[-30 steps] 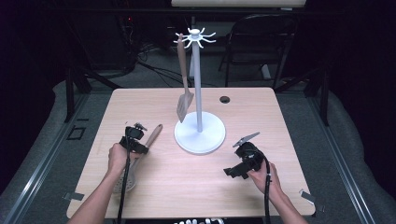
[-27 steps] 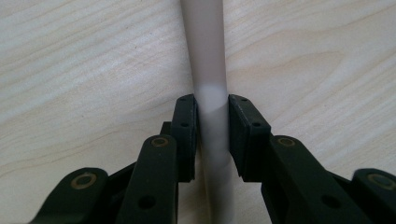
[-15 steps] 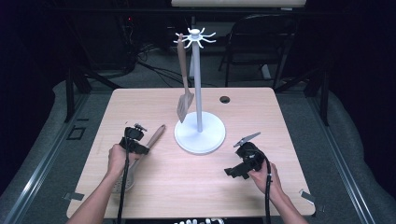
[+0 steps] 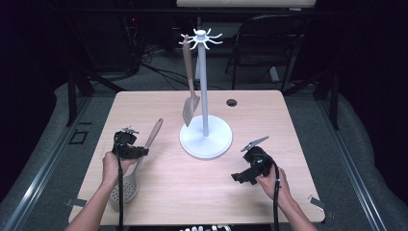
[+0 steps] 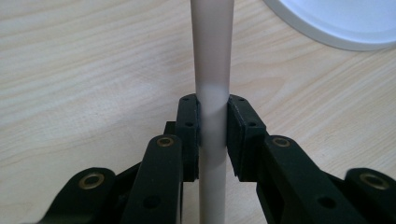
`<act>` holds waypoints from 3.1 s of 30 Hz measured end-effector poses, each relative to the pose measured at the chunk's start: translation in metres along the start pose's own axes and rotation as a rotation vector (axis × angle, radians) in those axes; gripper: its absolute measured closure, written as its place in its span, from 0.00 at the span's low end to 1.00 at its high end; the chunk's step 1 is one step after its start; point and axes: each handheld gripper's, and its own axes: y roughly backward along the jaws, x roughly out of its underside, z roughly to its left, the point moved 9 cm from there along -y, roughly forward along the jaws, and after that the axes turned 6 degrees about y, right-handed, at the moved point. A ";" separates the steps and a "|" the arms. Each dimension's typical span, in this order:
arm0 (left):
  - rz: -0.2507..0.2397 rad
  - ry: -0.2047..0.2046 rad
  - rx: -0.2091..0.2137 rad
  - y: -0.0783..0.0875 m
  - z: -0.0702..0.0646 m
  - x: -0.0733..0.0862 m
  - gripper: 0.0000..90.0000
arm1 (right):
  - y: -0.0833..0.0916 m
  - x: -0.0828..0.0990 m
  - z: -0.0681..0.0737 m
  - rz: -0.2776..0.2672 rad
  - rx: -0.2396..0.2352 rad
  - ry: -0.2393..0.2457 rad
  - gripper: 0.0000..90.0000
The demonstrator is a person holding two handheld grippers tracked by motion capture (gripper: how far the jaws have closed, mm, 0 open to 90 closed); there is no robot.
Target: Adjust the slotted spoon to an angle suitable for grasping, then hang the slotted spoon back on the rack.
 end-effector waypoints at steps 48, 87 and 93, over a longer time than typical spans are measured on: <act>-0.558 -0.103 -0.017 0.088 -0.038 -0.033 0.85 | -0.003 0.003 0.000 0.016 -0.010 -0.008 0.04; -0.631 -0.253 0.066 0.089 -0.112 -0.093 0.85 | -0.002 0.007 -0.003 0.025 0.007 -0.016 0.04; -0.628 -0.270 0.072 0.090 -0.120 -0.101 0.85 | -0.002 0.008 -0.003 0.029 0.003 -0.015 0.04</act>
